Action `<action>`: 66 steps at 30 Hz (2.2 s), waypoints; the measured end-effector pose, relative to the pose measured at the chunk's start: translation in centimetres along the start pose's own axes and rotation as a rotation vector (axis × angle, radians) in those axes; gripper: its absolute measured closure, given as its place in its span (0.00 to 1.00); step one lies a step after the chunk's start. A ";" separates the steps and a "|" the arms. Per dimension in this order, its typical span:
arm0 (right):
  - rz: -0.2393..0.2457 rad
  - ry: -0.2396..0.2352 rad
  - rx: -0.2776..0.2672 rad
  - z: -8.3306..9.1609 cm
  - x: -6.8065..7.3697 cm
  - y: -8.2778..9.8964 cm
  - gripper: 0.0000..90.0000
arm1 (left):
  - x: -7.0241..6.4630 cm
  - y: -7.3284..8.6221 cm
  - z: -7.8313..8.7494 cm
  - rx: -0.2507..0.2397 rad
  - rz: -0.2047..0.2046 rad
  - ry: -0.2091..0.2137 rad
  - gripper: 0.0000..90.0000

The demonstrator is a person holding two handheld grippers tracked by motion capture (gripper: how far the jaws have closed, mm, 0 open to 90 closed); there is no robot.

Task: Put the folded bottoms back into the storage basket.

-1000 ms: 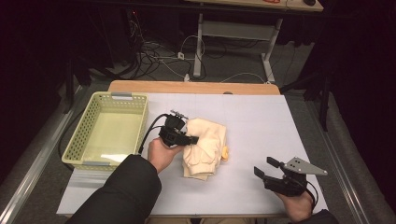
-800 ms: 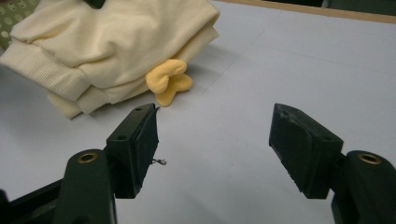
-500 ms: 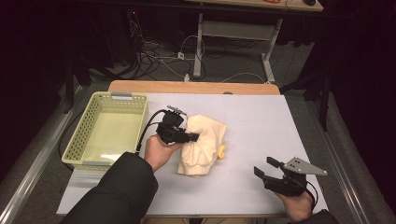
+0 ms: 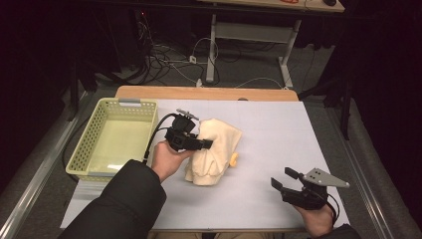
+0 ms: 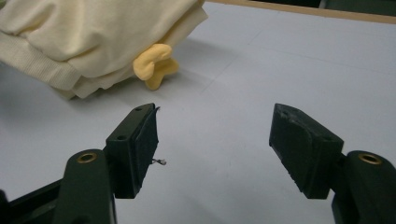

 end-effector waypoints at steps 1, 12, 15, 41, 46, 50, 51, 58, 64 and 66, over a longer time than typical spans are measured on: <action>0.000 0.000 0.000 0.0 0.0 0.0 0.37 | 0.0 0.0 0.1 -0.004 0.001 0.001 0.71; -0.001 -0.004 -0.003 0.0 0.0 0.0 0.37 | 0.3 -0.3 1.6 -0.013 0.008 -0.004 0.71; -0.002 -0.005 -0.002 0.0 0.0 0.0 0.37 | 0.3 -0.4 1.9 -0.016 0.008 -0.002 0.71; -0.013 -0.005 -0.008 0.1 -0.1 -0.1 0.36 | 0.8 -0.6 4.5 -0.036 0.023 -0.003 0.71; -0.012 -0.005 -0.007 0.1 -0.1 -0.1 0.36 | 0.9 -0.5 4.6 -0.036 0.023 -0.003 0.71; -0.012 -0.006 -0.008 0.1 -0.1 -0.1 0.36 | 1.0 -0.5 4.8 -0.039 0.027 -0.001 0.71; -0.012 -0.006 -0.008 0.1 -0.1 -0.1 0.36 | 1.0 -0.5 4.8 -0.042 0.026 0.000 0.71; -0.011 -0.005 -0.008 0.1 -0.1 -0.1 0.36 | 1.1 -0.5 5.4 -0.047 0.026 -0.002 0.71; -0.009 -0.005 -0.006 0.1 -0.1 0.0 0.36 | 1.3 -0.3 6.1 -0.057 0.026 -0.004 0.71; -0.008 -0.004 -0.006 0.1 -0.1 0.0 0.36 | 1.3 -0.3 6.4 -0.058 0.027 -0.005 0.71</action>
Point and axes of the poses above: each handheld gripper's, and its own axes: z roughly backward along the jaws, y roughly out of its underside, x roughly to its left, the point moved 8 cm from there along -z, roughly forward along the jaws, and after that the axes turned 3 degrees about z, right-handed, at the moved point
